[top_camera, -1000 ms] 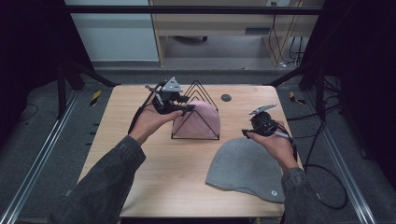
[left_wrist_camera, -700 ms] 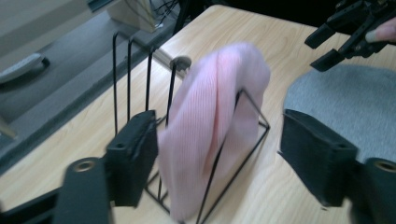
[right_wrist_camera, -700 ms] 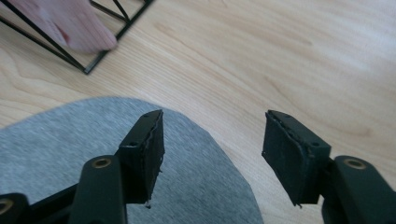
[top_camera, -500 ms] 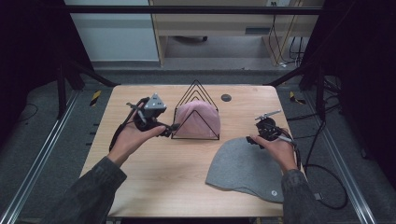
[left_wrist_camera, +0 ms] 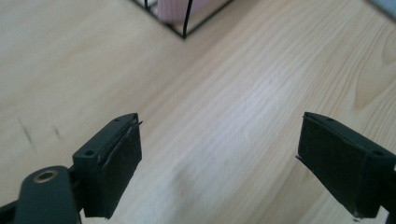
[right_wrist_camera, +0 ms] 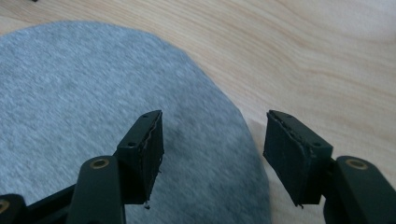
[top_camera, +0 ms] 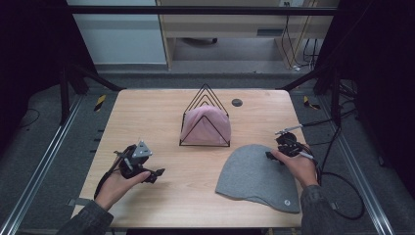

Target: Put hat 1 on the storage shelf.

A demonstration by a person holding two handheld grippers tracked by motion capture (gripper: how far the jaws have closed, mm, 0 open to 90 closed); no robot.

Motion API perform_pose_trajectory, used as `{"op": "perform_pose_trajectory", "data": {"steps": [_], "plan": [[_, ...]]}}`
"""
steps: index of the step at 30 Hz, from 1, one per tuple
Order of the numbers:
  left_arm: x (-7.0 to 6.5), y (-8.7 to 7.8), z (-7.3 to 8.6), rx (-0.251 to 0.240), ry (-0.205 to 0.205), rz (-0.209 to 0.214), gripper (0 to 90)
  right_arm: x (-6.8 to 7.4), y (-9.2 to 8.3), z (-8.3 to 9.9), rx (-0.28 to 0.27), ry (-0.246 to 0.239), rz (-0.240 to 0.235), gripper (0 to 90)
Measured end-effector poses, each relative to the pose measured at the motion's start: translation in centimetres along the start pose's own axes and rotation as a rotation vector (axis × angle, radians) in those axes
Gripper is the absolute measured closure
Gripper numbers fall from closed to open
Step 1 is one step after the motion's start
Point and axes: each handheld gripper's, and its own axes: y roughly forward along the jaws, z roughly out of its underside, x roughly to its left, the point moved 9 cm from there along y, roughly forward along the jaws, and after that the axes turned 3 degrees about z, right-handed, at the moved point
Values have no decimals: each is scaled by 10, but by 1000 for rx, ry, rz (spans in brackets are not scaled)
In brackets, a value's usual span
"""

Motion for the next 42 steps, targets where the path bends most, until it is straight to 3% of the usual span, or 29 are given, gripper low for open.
{"op": "perform_pose_trajectory", "data": {"steps": [7, 16, 23, 26, 33, 39, 42], "plan": [[4, -11, 21, 11, -32, -34, 128, 0, -3, 11, -5, -3, -17, 396], [12, -12, 25, 9, -61, -50, 130, 6, -1, 13, 11, -34, -28, 433], [13, -11, 27, 13, -63, -51, 132, 1, -1, 12, 11, -20, -11, 331], [13, -11, 27, 15, -65, -52, 132, 0, 1, 13, 17, -13, -12, 330], [14, -10, 28, 21, -65, -56, 133, 3, -2, 15, 16, -42, -17, 480], [13, -8, 29, 32, -62, -53, 134, 15, -5, 14, 9, -75, -57, 802], [13, -7, 30, 37, -64, -50, 133, 23, -7, 11, -8, -89, -76, 841]]}}
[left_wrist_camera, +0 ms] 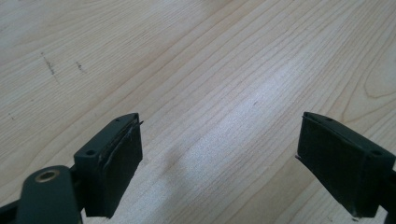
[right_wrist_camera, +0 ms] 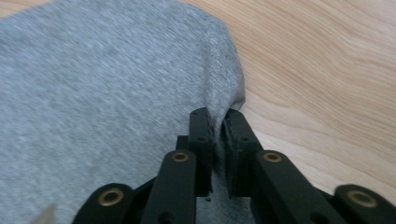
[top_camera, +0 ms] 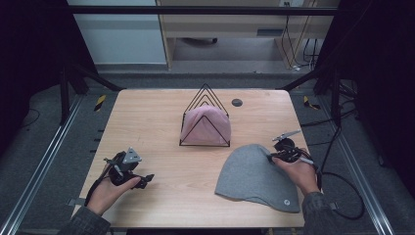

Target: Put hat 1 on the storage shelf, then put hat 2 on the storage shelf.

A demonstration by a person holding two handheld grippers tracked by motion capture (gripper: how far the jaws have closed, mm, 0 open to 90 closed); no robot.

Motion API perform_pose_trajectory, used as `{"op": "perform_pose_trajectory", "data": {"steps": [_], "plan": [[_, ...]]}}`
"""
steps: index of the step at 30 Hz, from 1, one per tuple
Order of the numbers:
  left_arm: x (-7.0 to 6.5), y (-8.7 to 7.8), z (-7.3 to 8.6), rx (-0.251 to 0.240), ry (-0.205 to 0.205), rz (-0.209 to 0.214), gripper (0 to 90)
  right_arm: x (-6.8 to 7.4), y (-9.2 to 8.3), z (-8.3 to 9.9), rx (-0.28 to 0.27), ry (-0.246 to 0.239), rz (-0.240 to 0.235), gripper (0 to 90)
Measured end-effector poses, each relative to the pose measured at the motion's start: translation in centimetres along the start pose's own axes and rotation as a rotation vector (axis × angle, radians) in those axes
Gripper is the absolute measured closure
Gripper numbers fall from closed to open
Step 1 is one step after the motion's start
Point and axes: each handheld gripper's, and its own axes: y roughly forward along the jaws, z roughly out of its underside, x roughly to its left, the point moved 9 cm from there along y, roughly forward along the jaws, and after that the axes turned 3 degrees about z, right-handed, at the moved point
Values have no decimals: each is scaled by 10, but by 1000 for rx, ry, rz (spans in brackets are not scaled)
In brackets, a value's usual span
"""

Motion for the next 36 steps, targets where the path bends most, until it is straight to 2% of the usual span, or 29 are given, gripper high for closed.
{"op": "perform_pose_trajectory", "data": {"steps": [7, 11, 15, 22, 27, 36], "plan": [[-1, 2, 2, 12, 3, 15, 130, 32, -24, -20, -96, -84, -39, 849], [-3, 1, 1, 1, 7, 27, 128, 55, -50, -35, -178, -145, -67, 851], [-8, 1, -2, -13, 12, 53, 126, 83, -81, -49, -249, -220, -92, 852], [-21, 1, -8, -40, 39, 116, 124, 125, -116, -71, -335, -328, -125, 852], [-27, 0, -10, -52, 57, 139, 124, 154, -128, -89, -370, -394, -147, 853], [-33, 0, -13, -58, 80, 150, 123, 187, -138, -124, -415, -474, -162, 854]]}}
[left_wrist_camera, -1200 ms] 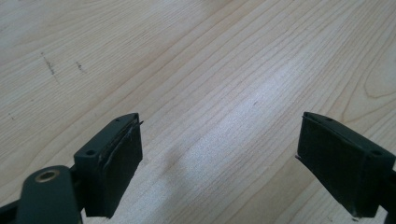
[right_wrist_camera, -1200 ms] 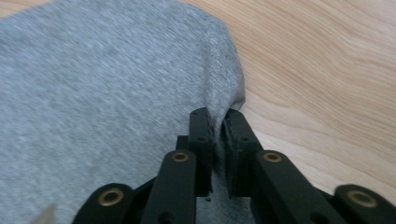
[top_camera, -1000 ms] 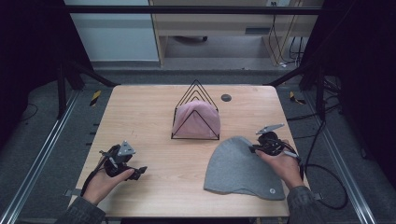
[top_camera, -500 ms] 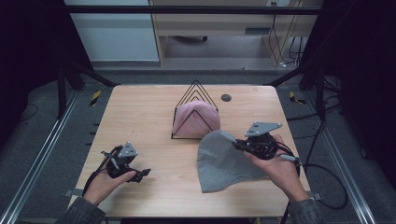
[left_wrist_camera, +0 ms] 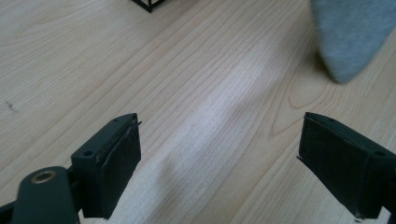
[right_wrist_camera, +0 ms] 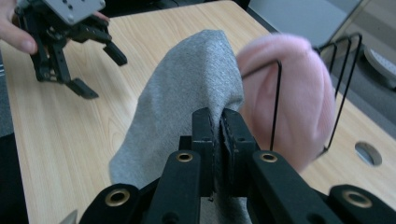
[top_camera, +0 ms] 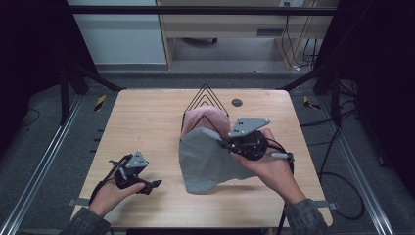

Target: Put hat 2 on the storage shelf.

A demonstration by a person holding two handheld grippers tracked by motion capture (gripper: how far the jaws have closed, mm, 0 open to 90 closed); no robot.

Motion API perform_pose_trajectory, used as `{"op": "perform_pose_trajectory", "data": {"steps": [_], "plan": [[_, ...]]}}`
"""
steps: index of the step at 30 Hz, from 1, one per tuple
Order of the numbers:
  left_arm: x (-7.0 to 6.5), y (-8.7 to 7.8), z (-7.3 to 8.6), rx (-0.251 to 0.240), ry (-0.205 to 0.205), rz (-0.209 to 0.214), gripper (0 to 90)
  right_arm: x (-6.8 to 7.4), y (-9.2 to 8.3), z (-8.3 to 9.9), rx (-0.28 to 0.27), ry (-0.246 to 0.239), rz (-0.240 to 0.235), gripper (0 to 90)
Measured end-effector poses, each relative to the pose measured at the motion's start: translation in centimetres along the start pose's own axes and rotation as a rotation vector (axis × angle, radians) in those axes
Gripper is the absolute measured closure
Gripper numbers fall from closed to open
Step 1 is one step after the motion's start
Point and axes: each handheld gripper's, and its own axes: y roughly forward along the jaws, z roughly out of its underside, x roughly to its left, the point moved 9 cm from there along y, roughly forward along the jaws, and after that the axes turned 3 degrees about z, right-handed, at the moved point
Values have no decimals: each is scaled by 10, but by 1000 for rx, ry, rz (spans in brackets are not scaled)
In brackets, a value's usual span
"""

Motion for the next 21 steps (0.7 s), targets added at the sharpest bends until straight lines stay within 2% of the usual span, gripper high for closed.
{"op": "perform_pose_trajectory", "data": {"steps": [8, 21], "plan": [[-5, 0, -4, -14, 12, 11, 122, 9, 6, -27, -13, -43, -19, 854], [-7, -1, -7, -30, 15, 17, 123, 27, 17, -45, -6, -83, -58, 854]]}}
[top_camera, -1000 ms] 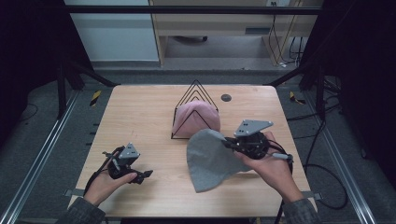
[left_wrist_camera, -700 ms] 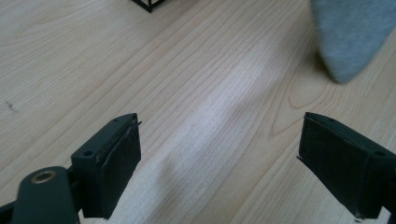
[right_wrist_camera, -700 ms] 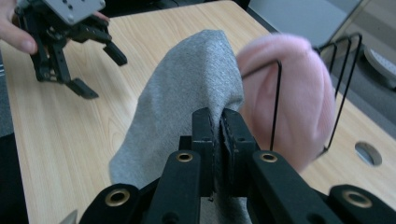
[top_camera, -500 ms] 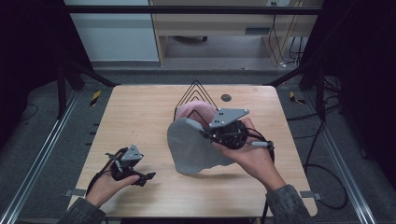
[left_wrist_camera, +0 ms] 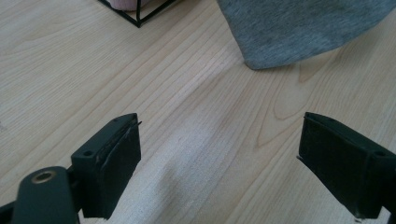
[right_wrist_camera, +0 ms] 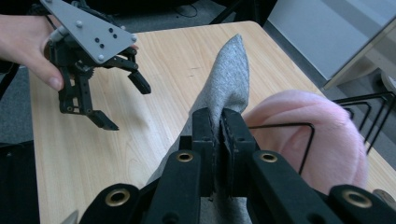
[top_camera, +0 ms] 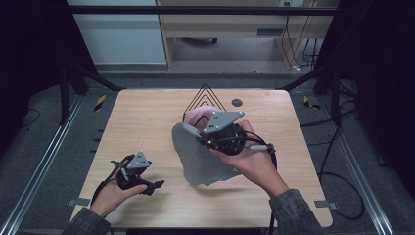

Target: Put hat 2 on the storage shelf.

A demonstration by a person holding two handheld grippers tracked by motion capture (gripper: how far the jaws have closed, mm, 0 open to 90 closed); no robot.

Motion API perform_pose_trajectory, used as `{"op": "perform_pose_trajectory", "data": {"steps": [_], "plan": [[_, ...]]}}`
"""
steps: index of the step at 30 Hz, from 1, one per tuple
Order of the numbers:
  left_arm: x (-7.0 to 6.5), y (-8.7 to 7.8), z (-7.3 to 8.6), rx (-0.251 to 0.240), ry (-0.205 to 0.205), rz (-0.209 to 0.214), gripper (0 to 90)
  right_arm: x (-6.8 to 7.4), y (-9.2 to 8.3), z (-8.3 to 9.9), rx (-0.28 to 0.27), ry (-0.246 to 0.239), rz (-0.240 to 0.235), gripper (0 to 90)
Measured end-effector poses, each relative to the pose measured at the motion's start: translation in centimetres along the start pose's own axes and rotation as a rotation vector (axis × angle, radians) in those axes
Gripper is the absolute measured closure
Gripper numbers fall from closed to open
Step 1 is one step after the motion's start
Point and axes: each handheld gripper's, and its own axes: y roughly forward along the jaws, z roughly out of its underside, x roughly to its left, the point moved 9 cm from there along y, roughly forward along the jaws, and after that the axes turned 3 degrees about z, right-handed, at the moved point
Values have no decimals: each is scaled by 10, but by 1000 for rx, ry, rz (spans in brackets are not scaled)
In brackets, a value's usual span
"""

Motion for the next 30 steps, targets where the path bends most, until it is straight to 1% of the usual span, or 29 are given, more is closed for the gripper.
{"op": "perform_pose_trajectory", "data": {"steps": [4, 9, 13, 19, 22, 24, 25, 26, 30], "plan": [[1, -2, -1, -11, -2, -2, 123, 5, 2, -4, -4, -7, -9, 854], [1, -5, -4, -29, -4, -6, 124, 12, 0, -9, -11, -23, -20, 854], [0, -8, -9, -50, 8, -3, 125, 17, -2, -11, -10, -32, -25, 854], [-5, -11, -17, -78, 19, 24, 138, 23, 4, -12, -9, -40, -39, 854], [-2, -16, -24, -86, 29, 22, 151, 25, 5, -15, -10, -45, -46, 854], [-2, -19, -31, -92, 30, 32, 154, 26, 5, -18, -11, -51, -47, 854], [-2, -20, -35, -84, 44, 34, 154, 26, 5, -20, -10, -53, -47, 854], [-1, -22, -38, -79, 57, 26, 156, 25, 5, -22, -12, -55, -45, 854], [1, -28, -54, -82, 78, 24, 161, 26, 1, -30, -28, -57, -46, 854]]}}
